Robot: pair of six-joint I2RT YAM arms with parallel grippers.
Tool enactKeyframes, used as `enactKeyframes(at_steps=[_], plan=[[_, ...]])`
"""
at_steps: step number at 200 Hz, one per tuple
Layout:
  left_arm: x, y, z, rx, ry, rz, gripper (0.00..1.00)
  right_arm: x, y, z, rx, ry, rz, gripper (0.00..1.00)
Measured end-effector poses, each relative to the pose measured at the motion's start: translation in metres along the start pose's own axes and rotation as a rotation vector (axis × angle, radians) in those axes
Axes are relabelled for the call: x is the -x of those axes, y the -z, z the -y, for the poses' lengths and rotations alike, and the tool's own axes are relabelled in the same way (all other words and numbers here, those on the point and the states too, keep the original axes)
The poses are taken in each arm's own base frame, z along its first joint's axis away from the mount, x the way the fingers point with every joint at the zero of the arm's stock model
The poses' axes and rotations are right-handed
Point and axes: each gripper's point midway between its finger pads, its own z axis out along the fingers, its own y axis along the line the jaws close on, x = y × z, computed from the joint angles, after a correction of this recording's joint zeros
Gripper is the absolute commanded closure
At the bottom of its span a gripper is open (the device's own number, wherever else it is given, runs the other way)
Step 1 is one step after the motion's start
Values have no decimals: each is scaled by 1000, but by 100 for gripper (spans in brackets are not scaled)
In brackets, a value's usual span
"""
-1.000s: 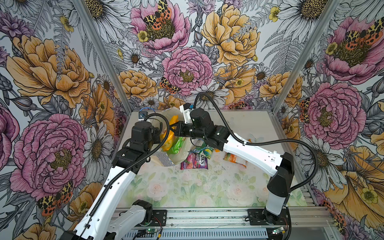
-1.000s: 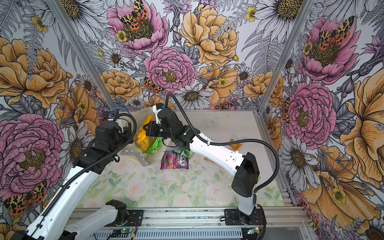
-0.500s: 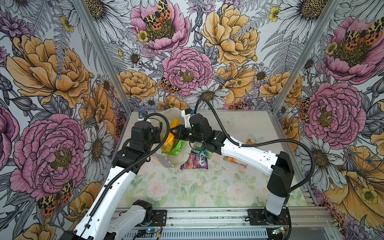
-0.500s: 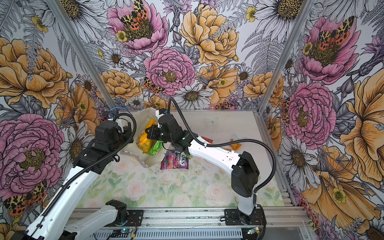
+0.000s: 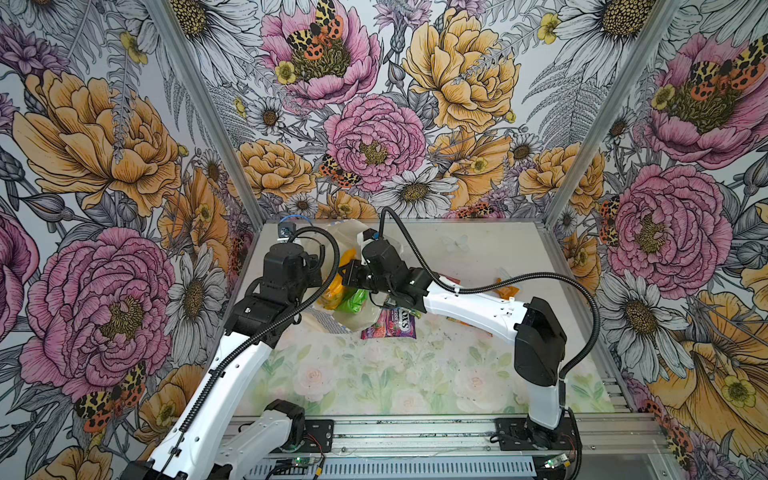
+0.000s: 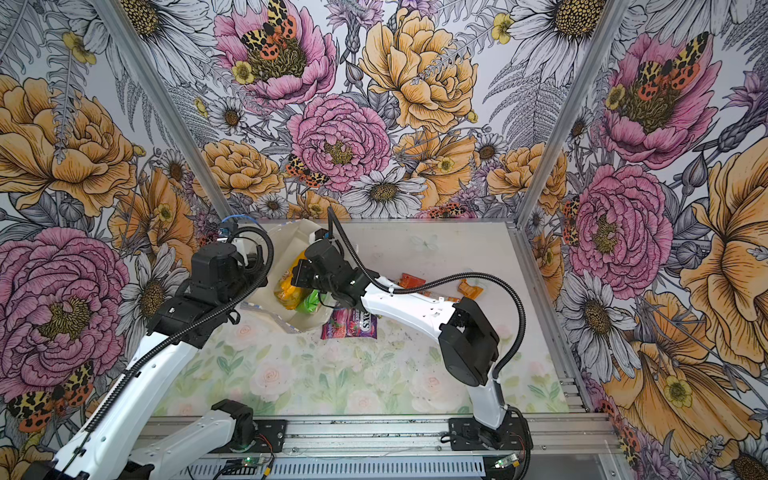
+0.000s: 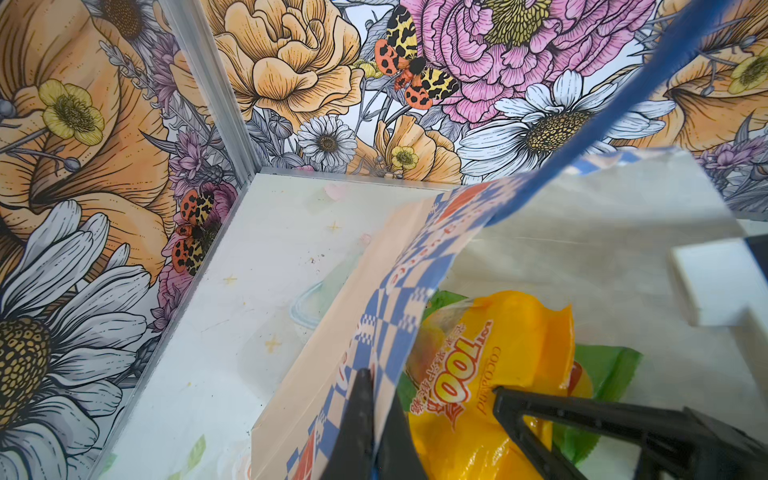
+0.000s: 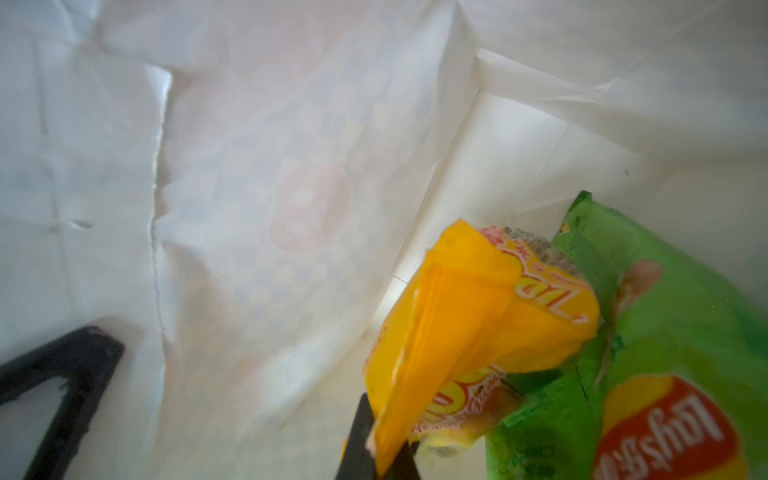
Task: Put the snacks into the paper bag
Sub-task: 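Carry the yellow candy bag over the paper bag and lower it inside, then open the right gripper to release the candy bag and withdraw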
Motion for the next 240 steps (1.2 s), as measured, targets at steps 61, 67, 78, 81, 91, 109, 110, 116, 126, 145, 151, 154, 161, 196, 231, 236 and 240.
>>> enactKeyframes(at_steps=[61,67,78,81,91,109,110,116,126,145,151,154,161,196,231,236,240], plan=[[0,0,0,0,3,-2,100,-4,-6,-1,-55,15,17,100],[-1,0,0,0,3,-2,100,-5,-7,0,-62,15,18,100],[-1,-1,0,0,3,-3,100,-4,-9,1,-71,16,21,100],[-1,-1,0,0,3,-3,100,-4,-9,1,-72,17,23,100],[-2,-1,0,1,2,-4,100,-4,-11,0,-74,22,20,100],[-2,-1,0,1,3,-4,100,0,-19,-11,-42,42,18,100],[-2,-1,0,1,3,-4,100,1,-19,-11,-40,43,18,100],[-2,-1,0,1,3,-4,100,3,-22,-17,-19,48,20,100],[-1,-1,-1,2,3,-4,100,9,-28,-25,15,50,29,100],[-2,-1,-1,2,3,-3,100,17,-37,-32,63,48,39,100],[-2,-1,-1,2,3,-4,100,19,-39,-33,70,47,43,100],[-2,-1,-1,2,3,-3,100,20,-40,-33,73,46,45,100],[-1,-1,-1,2,3,-3,100,21,-42,-33,77,47,47,100],[-1,-2,-6,17,12,-4,100,15,-52,-24,61,44,35,100],[0,-4,-15,40,37,0,100,8,-61,-14,41,37,19,100],[1,-4,-15,41,41,1,100,7,-61,-13,39,36,17,100],[1,-4,-16,42,44,1,100,5,-62,-12,37,36,12,100]])
